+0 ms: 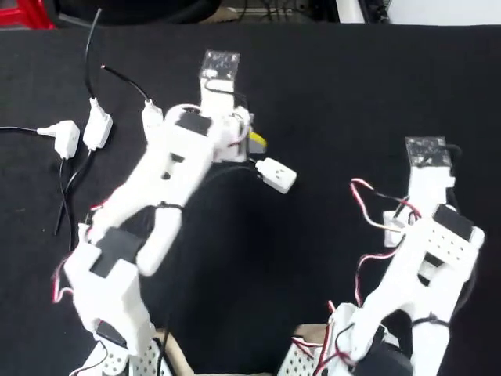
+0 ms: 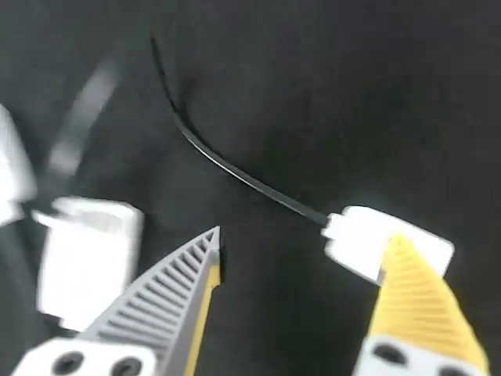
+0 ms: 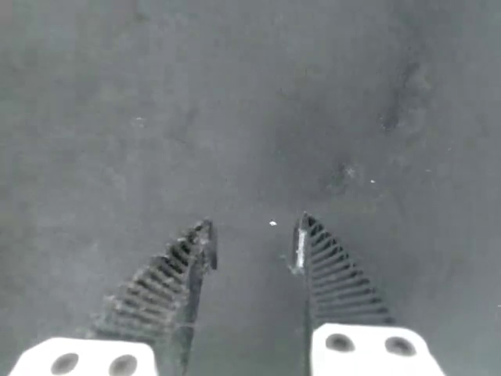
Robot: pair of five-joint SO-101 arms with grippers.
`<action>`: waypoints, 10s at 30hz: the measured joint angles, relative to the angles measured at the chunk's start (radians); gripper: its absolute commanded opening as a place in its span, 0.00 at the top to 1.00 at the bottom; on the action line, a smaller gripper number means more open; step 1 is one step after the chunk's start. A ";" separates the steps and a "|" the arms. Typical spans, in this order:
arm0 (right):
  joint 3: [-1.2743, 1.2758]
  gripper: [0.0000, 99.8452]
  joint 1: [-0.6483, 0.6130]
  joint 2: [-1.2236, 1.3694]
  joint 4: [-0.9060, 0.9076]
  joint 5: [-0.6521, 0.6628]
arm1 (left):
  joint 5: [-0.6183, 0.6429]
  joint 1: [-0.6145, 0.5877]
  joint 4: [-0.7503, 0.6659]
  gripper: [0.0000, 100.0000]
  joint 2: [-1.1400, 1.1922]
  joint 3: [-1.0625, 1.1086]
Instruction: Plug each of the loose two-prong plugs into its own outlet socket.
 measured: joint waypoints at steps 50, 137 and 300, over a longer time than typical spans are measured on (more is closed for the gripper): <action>0.109 0.83 0.160 0.072 -0.193 0.014 | -0.110 0.195 0.836 0.86 0.290 -0.552; 0.044 0.83 0.173 0.074 -0.219 0.245 | -0.806 0.160 0.505 0.97 -0.617 0.244; -0.149 0.83 -0.244 0.081 0.120 0.195 | -1.283 0.066 -0.077 0.97 -1.231 1.178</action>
